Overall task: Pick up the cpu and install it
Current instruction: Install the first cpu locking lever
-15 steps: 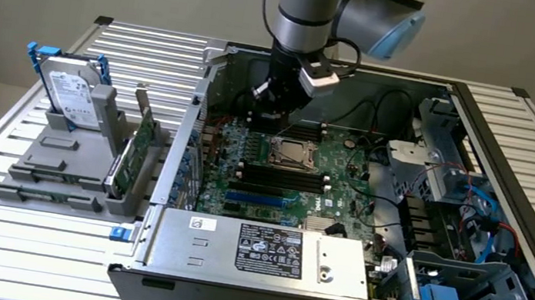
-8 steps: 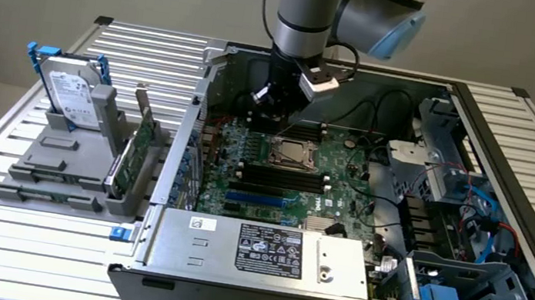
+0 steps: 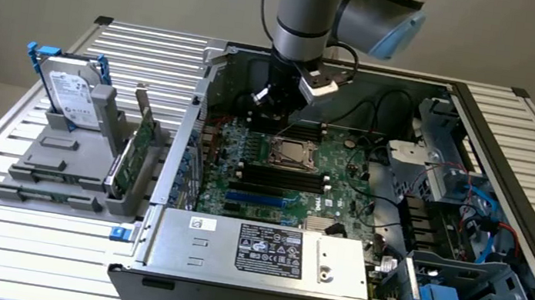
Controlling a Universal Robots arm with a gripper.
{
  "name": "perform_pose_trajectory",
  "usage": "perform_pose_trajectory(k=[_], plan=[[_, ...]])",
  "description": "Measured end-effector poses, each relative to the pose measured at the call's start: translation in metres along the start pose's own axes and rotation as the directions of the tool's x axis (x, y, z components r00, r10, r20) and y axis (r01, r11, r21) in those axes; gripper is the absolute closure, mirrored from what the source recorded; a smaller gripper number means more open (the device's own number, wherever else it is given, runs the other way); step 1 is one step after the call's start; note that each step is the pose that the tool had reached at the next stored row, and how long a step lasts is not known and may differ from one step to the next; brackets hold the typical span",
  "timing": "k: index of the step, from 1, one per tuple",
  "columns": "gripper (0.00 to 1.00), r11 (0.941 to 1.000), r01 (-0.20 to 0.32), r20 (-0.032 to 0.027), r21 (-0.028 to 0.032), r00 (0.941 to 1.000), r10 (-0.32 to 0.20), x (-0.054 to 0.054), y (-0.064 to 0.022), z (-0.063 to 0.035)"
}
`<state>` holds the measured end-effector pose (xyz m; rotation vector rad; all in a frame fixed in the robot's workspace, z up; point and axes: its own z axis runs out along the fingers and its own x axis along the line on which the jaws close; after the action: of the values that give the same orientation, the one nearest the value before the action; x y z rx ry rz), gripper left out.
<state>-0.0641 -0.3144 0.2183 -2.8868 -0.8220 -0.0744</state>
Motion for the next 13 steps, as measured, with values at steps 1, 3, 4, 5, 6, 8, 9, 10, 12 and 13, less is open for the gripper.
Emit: perform_pose_trajectory(k=[1,3,4,5,6,8,9,10,12,13], plan=[[0.89,1.0000,0.001,0.0001,0.0002,1.0000,-0.001,-0.0002,0.0003,-0.0001],[0.89,1.0000,0.003,0.0003,0.0005,1.0000,-0.003,-0.0006,0.0008,-0.0002],[0.89,1.0000,0.005,0.0005,0.0007,1.0000,-0.005,-0.0007,0.0010,-0.0002],[0.89,1.0000,0.007,0.0007,0.0009,1.0000,-0.007,-0.0007,0.0011,-0.0001],[0.89,0.9999,0.011,0.0011,0.0011,0.9999,-0.011,-0.0008,0.0012,-0.0001],[0.89,0.9999,0.017,0.0024,0.0009,0.9999,-0.017,-0.0010,0.0015,-0.0002],[0.89,0.9998,0.020,0.0034,0.0002,0.9998,-0.020,-0.0011,0.0016,-0.0002],[0.89,0.9997,0.023,0.0049,-0.0010,0.9997,-0.023,-0.0013,0.0018,-0.0002],[0.89,0.9996,0.029,0.0069,-0.0029,0.9996,-0.029,-0.0015,0.0022,0.0001],[0.89,0.9995,0.032,0.0070,-0.0030,0.9995,-0.032,-0.0017,0.0026,0.0003]])
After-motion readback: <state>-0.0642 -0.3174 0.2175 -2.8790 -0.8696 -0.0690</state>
